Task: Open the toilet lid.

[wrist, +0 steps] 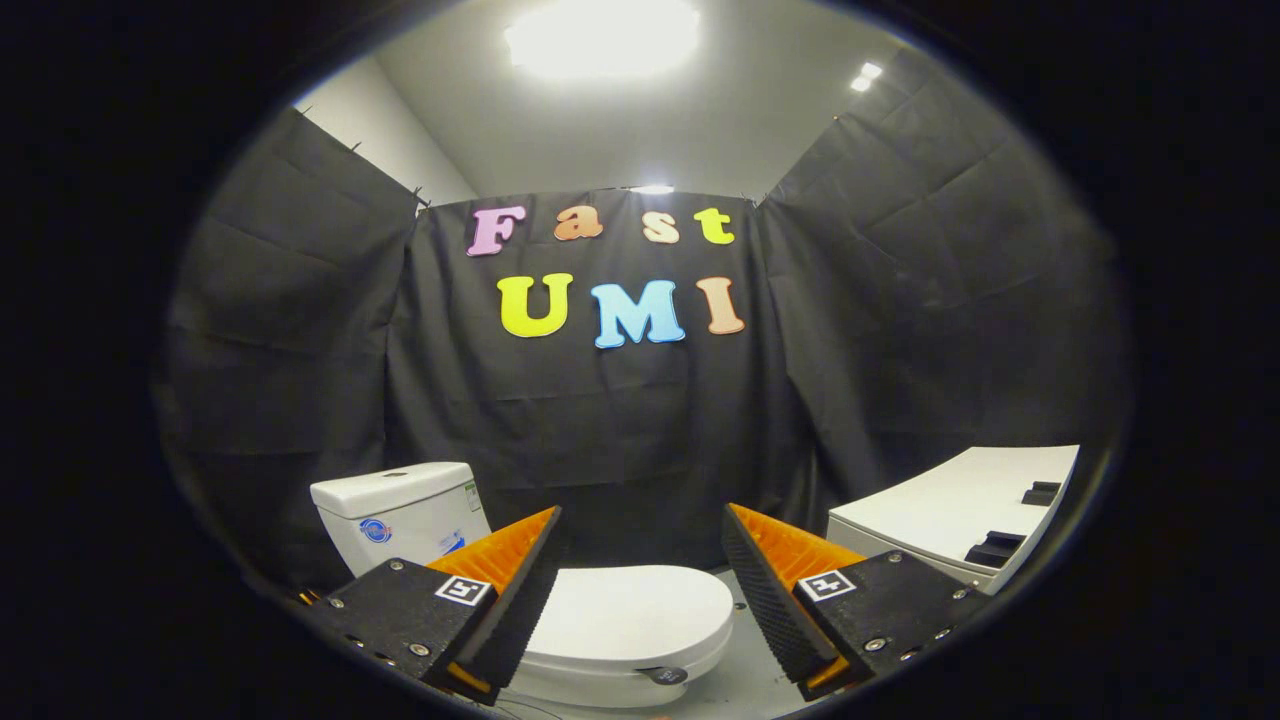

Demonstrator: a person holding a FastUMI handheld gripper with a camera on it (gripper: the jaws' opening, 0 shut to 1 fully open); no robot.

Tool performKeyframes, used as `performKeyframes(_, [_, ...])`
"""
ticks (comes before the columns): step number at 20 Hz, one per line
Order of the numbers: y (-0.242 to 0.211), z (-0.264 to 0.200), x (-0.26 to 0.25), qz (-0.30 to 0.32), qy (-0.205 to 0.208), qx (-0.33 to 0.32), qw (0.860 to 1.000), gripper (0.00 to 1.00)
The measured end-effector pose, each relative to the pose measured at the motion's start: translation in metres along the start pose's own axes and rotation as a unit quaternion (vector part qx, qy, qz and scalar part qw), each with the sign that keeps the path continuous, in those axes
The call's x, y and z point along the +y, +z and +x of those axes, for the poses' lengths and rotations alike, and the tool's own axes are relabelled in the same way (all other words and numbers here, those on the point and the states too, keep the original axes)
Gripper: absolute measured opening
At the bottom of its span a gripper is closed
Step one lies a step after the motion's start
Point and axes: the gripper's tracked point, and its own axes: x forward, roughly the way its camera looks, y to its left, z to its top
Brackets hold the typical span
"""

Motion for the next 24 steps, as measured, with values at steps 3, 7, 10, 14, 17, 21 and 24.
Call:
performKeyframes(3, [-0.006,-0.002,0.006,-0.004,0.008,0.007,1.0,0.96])
performKeyframes(7, [-0.005,-0.005,0.01,-0.008,0.015,0.007,1.0,0.96])
performKeyframes(10, [-0.003,-0.005,0.007,-0.007,0.016,0.004,1.0,0.96])
performKeyframes(14, [-0.008,-0.004,0.005,0.005,0.016,0.013,1.0,0.96])
performKeyframes(17, [-0.009,-0.003,0.004,0.005,0.018,0.012,1.0,0.96])
performKeyframes(21, [-0.015,0.004,0.003,0.027,0.031,0.002,0.999,0.96])
performKeyframes(24, [-0.034,0.017,-0.006,0.043,0.029,0.013,0.999,0.96])
